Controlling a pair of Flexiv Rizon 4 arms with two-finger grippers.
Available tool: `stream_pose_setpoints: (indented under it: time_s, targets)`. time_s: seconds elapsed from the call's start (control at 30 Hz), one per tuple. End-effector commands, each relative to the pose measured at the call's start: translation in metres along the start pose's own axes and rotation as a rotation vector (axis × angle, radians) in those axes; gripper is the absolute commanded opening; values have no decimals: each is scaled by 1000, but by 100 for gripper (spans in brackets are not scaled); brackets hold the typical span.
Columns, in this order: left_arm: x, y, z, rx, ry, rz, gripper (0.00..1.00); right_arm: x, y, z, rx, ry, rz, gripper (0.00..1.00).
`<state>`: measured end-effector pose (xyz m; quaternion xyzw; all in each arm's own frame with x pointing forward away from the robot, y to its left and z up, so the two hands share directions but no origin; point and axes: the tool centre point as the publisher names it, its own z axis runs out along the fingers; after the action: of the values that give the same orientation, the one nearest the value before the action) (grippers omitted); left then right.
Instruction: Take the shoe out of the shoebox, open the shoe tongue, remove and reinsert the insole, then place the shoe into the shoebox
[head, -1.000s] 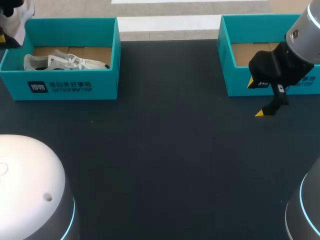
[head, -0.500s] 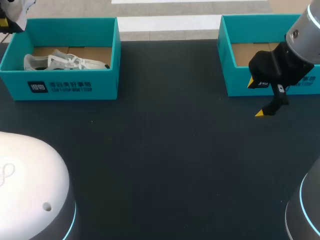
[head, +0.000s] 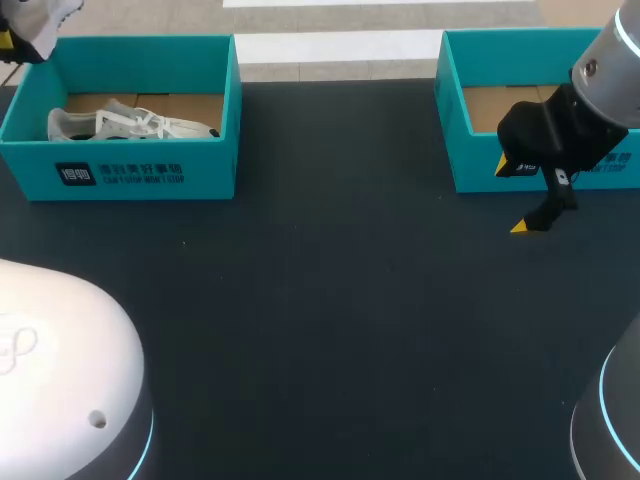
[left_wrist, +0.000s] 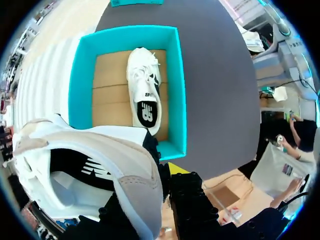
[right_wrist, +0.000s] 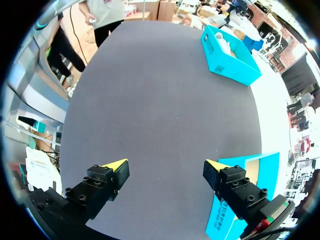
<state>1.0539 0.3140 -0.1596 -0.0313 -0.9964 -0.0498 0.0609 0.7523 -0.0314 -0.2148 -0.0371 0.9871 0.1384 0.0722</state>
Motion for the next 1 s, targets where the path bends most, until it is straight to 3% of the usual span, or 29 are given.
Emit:
stream_pose_setpoints:
  time_s: [0.03, 0.13, 0.27, 1.0]
  targets:
    - [-5, 12, 0, -37, -80, 603, 0, 0, 0, 1, 2, -1, 0, 100]
    - [-5, 25, 1, -66, -154, 887, 0, 0, 0, 1, 2, -1, 0, 100]
    - [6, 33, -5, -197, -273, 1206, 0, 0, 0, 1, 2, -1, 0, 100]
    - [6, 33, -5, -197, -273, 1206, 0, 0, 0, 1, 2, -1, 0, 100]
